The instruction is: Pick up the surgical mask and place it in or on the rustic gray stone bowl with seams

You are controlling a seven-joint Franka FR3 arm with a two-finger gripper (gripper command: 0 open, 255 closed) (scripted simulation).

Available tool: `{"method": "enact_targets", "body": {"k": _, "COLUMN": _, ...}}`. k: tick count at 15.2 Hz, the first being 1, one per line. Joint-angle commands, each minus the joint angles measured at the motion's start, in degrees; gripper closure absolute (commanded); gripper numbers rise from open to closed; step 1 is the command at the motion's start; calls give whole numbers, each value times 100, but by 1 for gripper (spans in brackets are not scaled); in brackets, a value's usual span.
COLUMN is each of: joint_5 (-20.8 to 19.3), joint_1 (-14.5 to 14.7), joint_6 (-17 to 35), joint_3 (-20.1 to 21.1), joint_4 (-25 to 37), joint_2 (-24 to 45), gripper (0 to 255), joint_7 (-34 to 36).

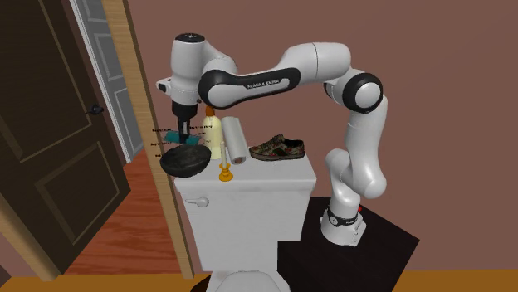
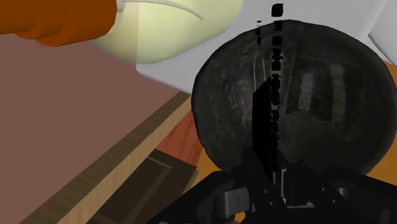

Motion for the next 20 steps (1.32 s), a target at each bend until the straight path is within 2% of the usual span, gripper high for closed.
{"method": "enact_targets", "body": {"k": 1, "joint_5": -23, "joint_1": -4, "joint_6": 150, "joint_3": -4, "joint_4": -179, "joint_2": -30, "gripper": 255, "joint_7": 40}}
{"method": "enact_targets", "body": {"k": 5, "joint_5": -61, "joint_1": -9, "joint_6": 410, "joint_3": -9, "joint_4": -471, "joint_2": -54, "gripper": 255, "joint_7": 115}}
{"method": "enact_targets", "body": {"k": 12, "joint_5": -61, "joint_1": -10, "joint_6": 409, "joint_3": -8, "joint_4": -471, "joint_2": -53, "gripper": 255, "joint_7": 115}}
{"method": "enact_targets", "body": {"k": 13, "joint_5": -70, "joint_1": -4, "joint_6": 406, "joint_3": 0, "joint_4": -486, "joint_2": -70, "gripper": 0, "joint_7": 131}}
{"method": "enact_targets", "body": {"k": 18, "joint_5": -61, "joint_1": -10, "joint_6": 410, "joint_3": -8, "joint_4": -471, "joint_2": -54, "gripper": 0, "joint_7": 115}}
{"method": "enact_targets", "body": {"k": 20, "joint_5": -75, "joint_1": 40, "joint_6": 54, "joint_3": 48, "joint_4": -229, "joint_2": -155, "gripper": 0, "joint_7": 121}}
